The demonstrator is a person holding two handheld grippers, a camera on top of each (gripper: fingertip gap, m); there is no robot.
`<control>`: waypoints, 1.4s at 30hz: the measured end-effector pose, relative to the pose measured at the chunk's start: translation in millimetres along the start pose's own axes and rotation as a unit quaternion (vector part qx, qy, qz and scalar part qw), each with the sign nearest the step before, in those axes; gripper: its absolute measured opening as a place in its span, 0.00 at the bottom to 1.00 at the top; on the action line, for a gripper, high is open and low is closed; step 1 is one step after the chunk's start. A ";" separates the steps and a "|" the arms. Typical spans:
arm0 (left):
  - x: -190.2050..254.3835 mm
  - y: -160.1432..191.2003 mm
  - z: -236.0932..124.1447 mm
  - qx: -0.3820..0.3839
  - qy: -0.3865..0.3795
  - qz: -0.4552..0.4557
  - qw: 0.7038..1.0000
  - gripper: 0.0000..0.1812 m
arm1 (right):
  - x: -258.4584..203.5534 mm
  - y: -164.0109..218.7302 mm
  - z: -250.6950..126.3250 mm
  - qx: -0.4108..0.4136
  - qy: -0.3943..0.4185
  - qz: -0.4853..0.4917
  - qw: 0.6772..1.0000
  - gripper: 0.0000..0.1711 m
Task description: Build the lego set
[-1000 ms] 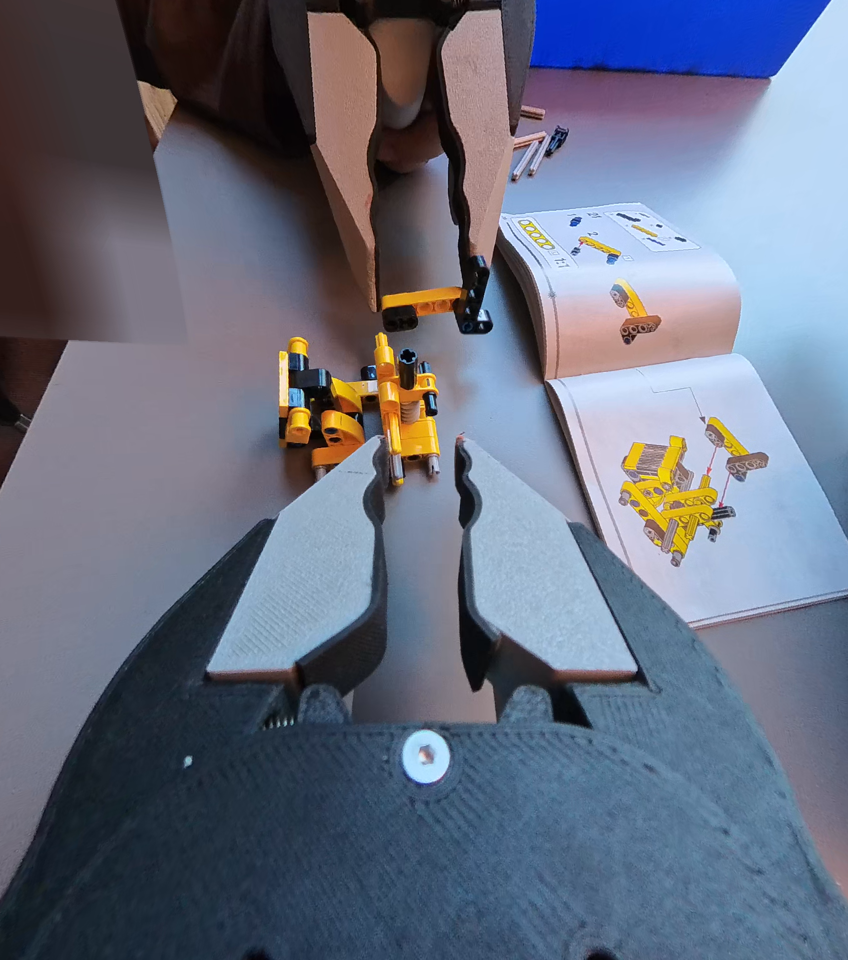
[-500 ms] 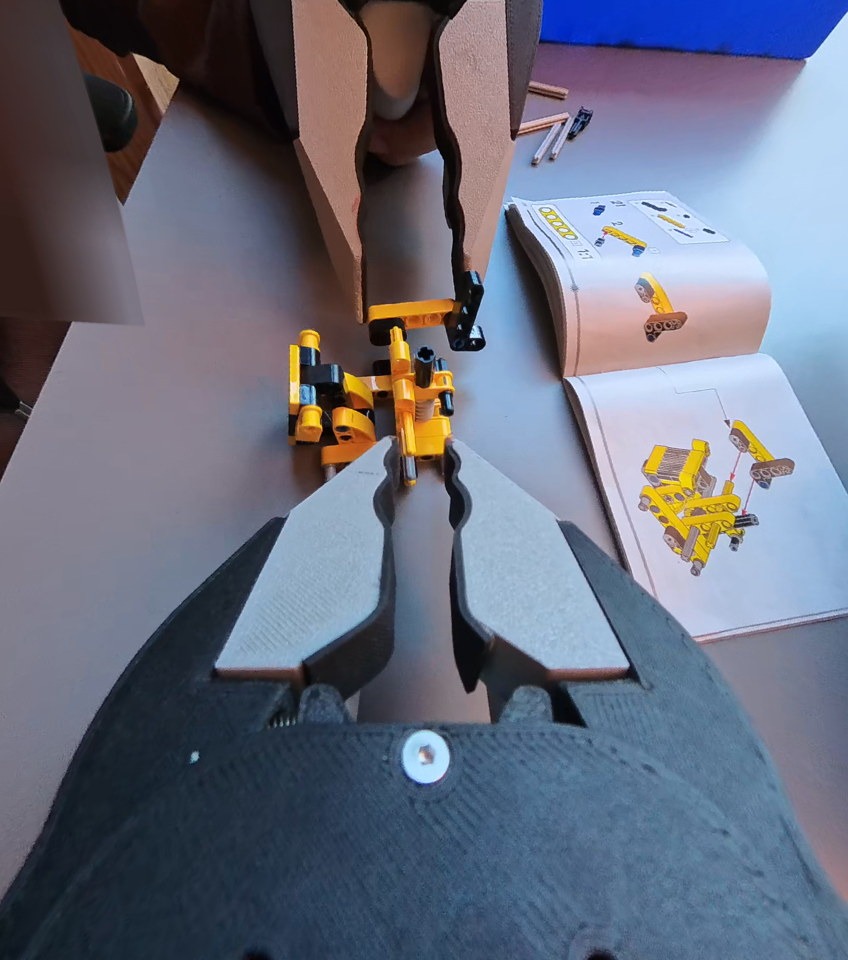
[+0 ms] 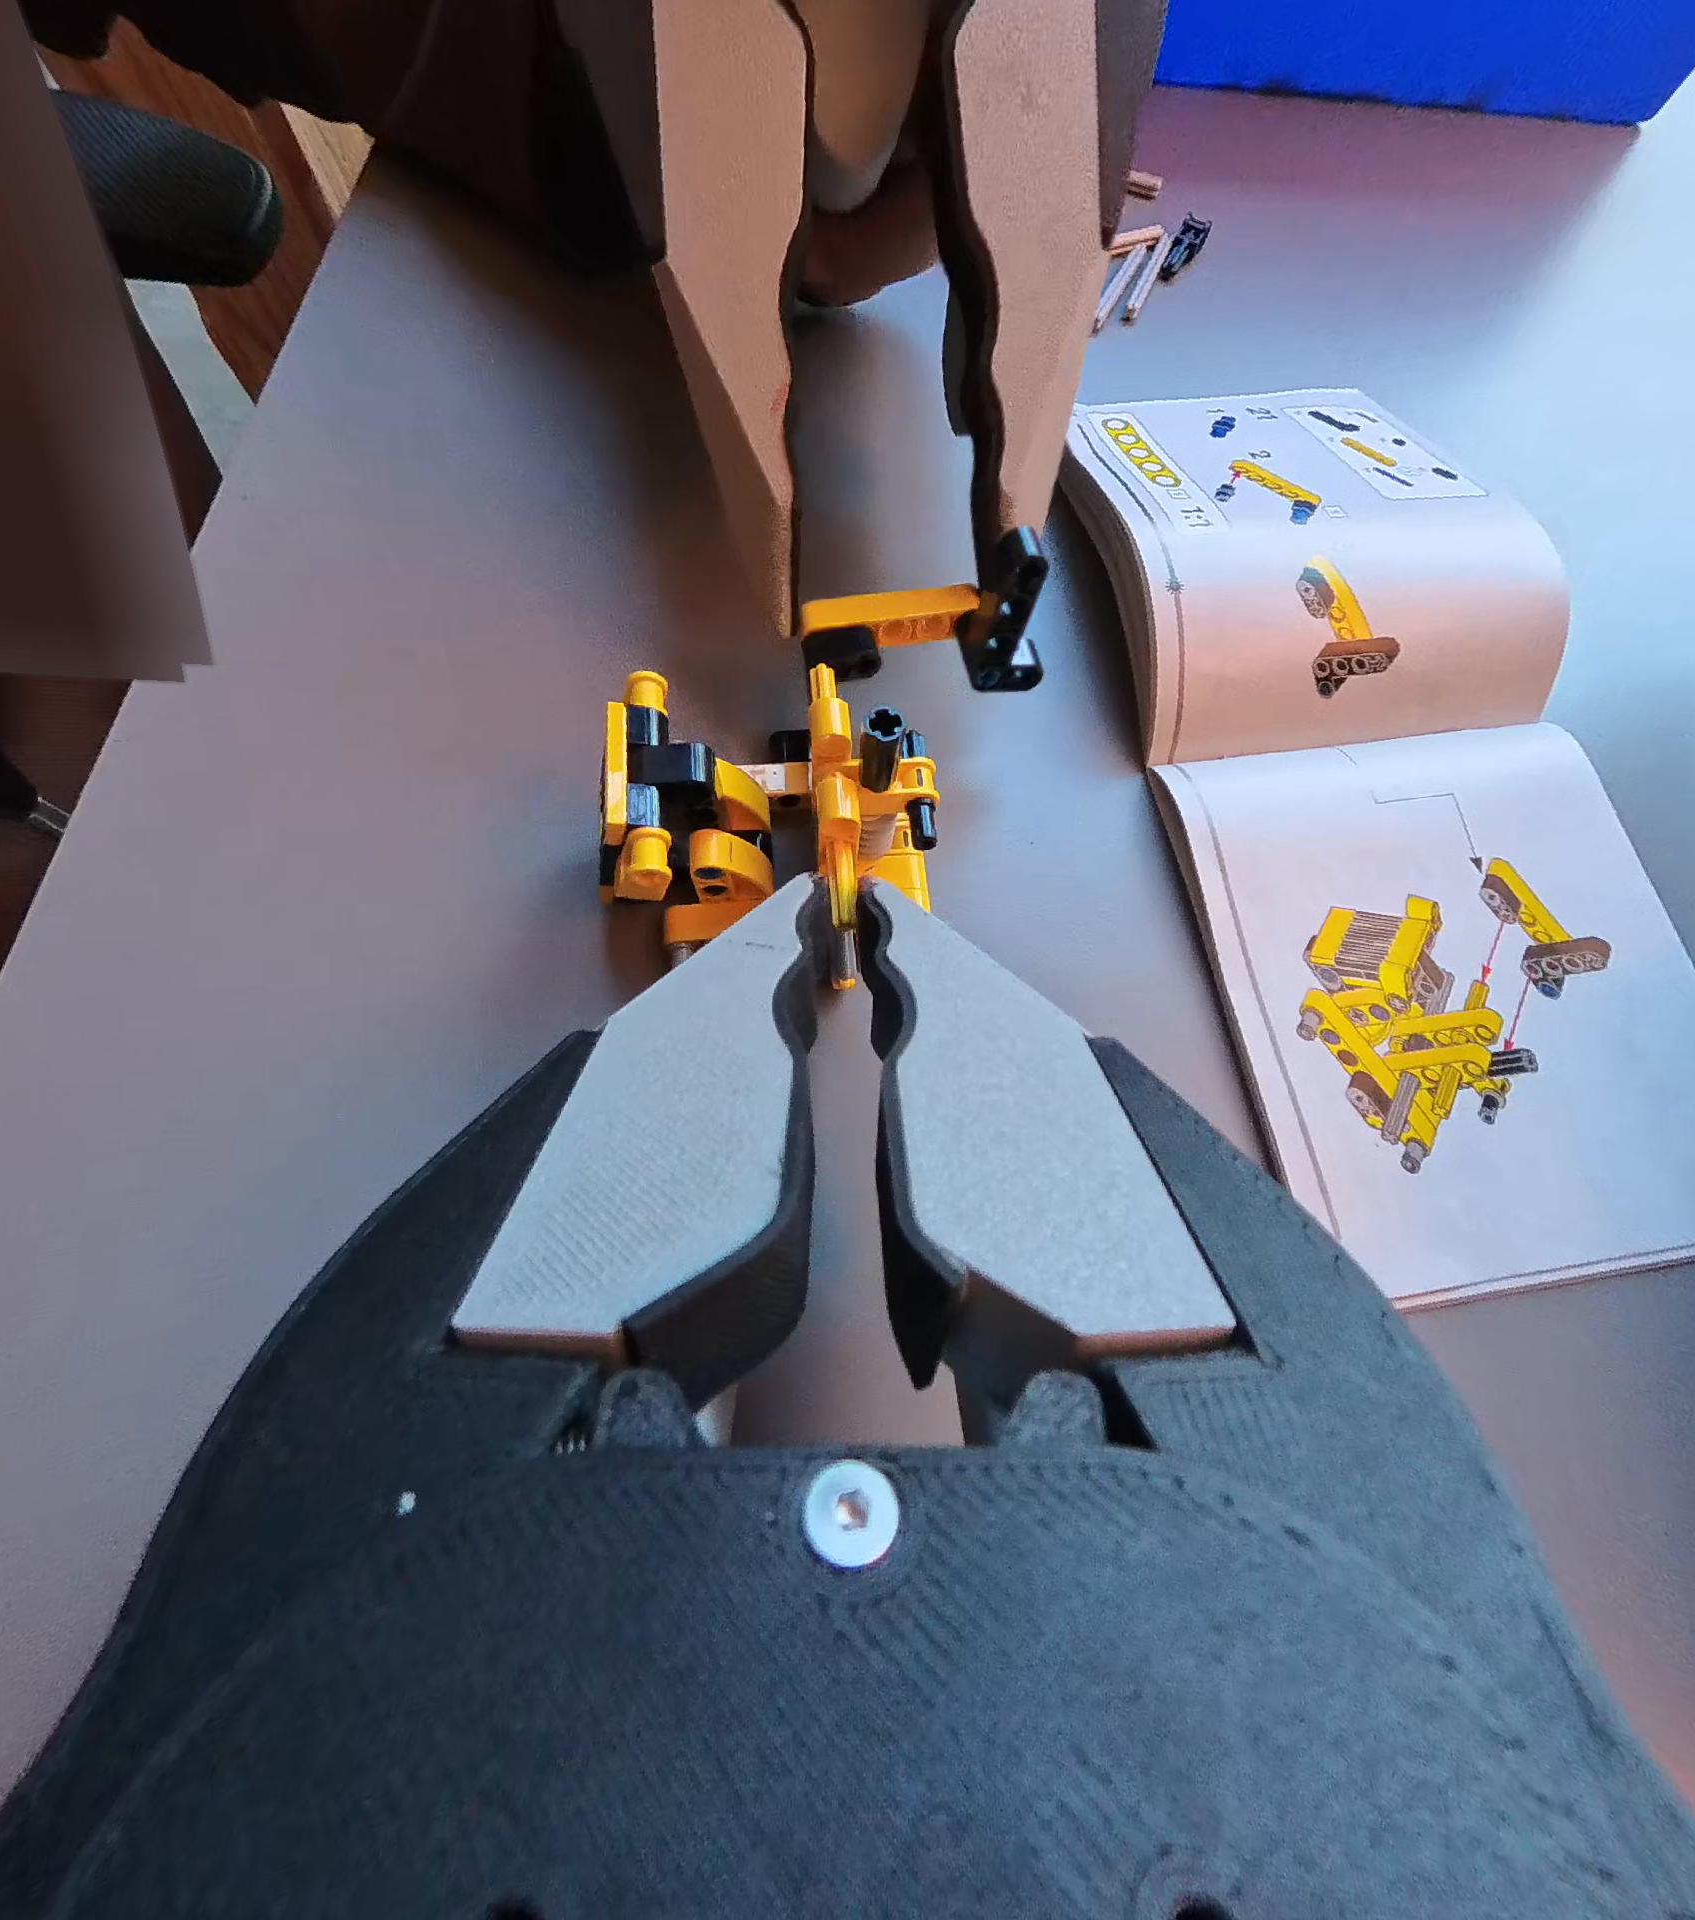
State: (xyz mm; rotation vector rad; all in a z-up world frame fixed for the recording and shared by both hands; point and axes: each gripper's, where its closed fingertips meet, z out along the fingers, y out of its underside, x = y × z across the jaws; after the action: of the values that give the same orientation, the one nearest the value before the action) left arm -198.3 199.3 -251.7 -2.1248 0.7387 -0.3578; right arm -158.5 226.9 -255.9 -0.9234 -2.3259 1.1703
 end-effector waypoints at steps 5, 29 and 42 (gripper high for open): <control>1.0 -2.4 -1.6 0.009 0.009 -0.008 1.000 0.21 | 0.2 -0.5 0.4 0.001 0.001 0.002 1.000 0.01; -7.5 -7.7 -14.7 0.065 0.034 0.001 0.997 0.21 | 1.0 -1.5 -0.1 0.006 -0.005 0.015 1.000 0.00; -4.1 -8.9 -15.5 0.070 0.038 0.017 0.997 0.21 | 0.9 -0.9 -0.1 0.005 -0.009 0.020 1.000 0.00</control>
State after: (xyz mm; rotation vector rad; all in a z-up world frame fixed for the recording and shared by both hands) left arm -205.7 196.4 -235.1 -1.9730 0.7705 -0.4605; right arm -159.4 227.1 -255.1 -0.9634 -2.3241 1.2106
